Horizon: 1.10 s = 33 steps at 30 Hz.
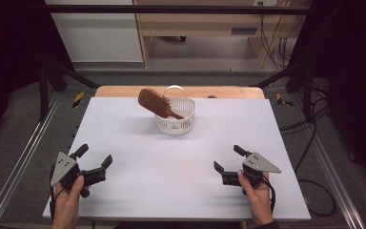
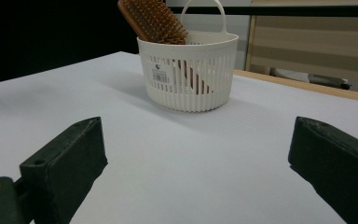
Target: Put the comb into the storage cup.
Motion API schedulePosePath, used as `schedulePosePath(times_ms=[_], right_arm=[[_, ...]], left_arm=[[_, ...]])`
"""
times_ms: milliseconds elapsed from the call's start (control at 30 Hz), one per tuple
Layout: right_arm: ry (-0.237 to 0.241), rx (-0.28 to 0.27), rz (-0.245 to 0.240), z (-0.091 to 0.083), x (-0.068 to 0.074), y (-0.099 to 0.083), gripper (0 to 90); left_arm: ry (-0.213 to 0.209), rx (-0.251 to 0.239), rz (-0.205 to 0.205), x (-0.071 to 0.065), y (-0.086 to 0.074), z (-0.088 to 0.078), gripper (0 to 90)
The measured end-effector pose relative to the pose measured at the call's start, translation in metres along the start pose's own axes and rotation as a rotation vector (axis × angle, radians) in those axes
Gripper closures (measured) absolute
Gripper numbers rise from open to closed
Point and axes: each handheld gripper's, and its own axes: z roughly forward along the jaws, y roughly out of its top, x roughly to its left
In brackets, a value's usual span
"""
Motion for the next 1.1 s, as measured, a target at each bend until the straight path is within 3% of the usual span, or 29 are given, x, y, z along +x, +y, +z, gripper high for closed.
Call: schedulePosePath(times_ms=[167,533,1100], right_arm=[[-0.008,0.000,-0.014,-0.001,-0.001,0.001,4.2],[-0.020,0.008,-0.045,-0.010,-0.003,-0.002,3.7],[-0.049,-0.012,-0.029,-0.031,-0.016,-0.009,3.5]], left_arm=[[-0.014,0.003,-0.015,-0.004,-0.006,-0.002,1.6],[-0.042,0.026,0.004,-0.012,-0.010,-0.003,1.7],[-0.099,0.078,0.046,-0.037,-0.016,0.000,1.7]])
